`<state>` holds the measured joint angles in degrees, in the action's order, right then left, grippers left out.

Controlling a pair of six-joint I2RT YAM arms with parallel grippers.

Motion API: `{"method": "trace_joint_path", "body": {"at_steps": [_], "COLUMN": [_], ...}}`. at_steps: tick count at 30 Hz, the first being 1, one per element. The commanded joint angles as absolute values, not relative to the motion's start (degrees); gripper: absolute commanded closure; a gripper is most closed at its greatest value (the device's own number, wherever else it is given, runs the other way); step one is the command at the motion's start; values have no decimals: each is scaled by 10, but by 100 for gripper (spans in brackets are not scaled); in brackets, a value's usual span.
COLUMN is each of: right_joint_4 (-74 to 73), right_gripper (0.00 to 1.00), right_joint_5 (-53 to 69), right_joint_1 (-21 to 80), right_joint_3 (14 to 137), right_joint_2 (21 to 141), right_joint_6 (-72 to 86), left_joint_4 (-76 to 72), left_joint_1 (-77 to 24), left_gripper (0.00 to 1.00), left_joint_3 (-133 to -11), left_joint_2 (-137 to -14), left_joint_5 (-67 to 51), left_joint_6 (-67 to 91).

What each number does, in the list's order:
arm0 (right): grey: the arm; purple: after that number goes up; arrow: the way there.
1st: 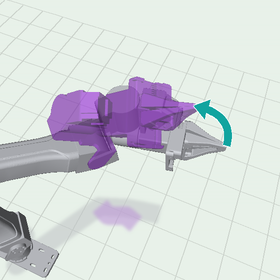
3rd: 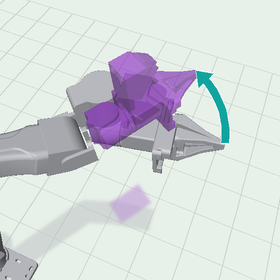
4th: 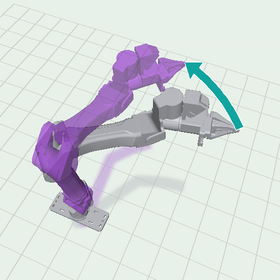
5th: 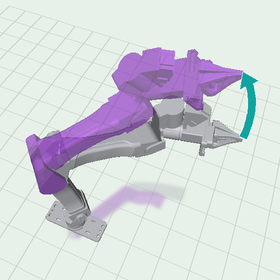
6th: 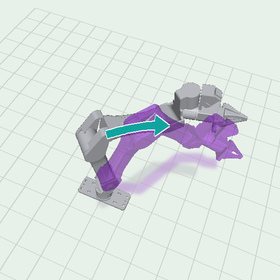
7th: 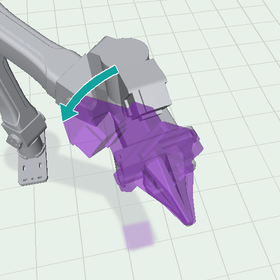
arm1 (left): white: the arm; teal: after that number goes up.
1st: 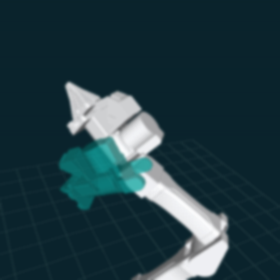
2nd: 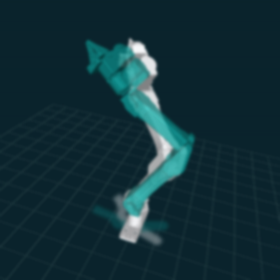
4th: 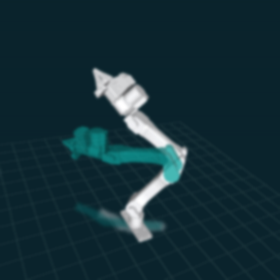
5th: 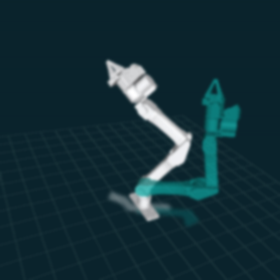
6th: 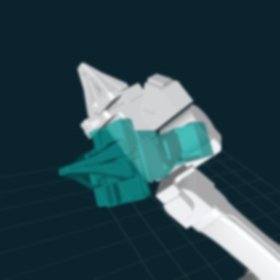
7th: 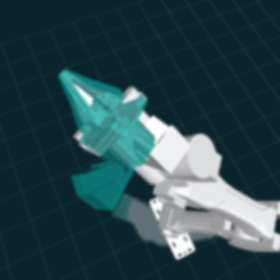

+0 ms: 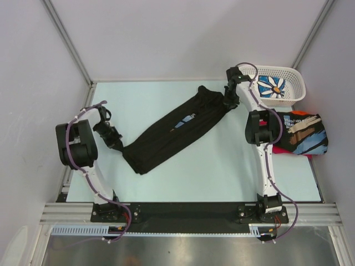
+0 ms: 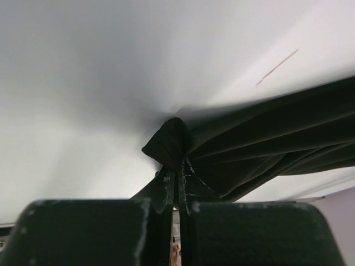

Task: Fold and stack the t-shirts
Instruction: Rotate the tshirt 90 degrees

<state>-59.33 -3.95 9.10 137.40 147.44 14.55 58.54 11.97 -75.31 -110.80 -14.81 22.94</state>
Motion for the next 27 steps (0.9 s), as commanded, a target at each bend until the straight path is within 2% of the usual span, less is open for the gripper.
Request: {"method": "trace_joint_path", "body": {"at_steps": [1,6,10,11,13,15,16,17,19,22,25,27], "right_joint_4": [-418,-367,-335,-337,-347,-361,-373,-381,-405,-425,-452,-467], "right_gripper": [100,94,88,81,75,68,67,64,62,54,52,51], "right_joint_5": [-47,-21,-5,-6,-6,19,18,10,1,-35,-26,25], "right_joint_1": [106,112,127,128,134,134,134,134,134,132,121,106], "right_joint_3": [1439,1475,1483,1482,1475,1438,1423,1404,1350,1270,1204,1166], "right_joint_2": [1549,1576,1577,1576,1564,1542,1514,1495,1434,1336,1242,1201], "right_joint_6": [124,150,162,162,164,163,163,164,163,158,168,177], "left_joint_4": [591,599,612,611,613,620,627,634,635,615,565,501], "left_joint_1": [94,23,5,5,-11,-11,-10,-10,-9,-7,-7,-7], "left_gripper": [100,100,100,100,100,76,68,50,33,9,3,0], "left_joint_3": [-703,-680,-700,-700,-705,-726,-736,-757,-769,-776,-777,-773], "left_joint_2": [-1063,-1067,-1085,-1085,-1079,-1071,-1057,-1049,-1018,-972,-947,-929], "left_joint_5": [-172,-198,-208,-211,-200,-182,-175,-152,-136,-148,-196,-224], "left_joint_6": [226,224,219,220,221,215,213,208,207,207,200,202]}}
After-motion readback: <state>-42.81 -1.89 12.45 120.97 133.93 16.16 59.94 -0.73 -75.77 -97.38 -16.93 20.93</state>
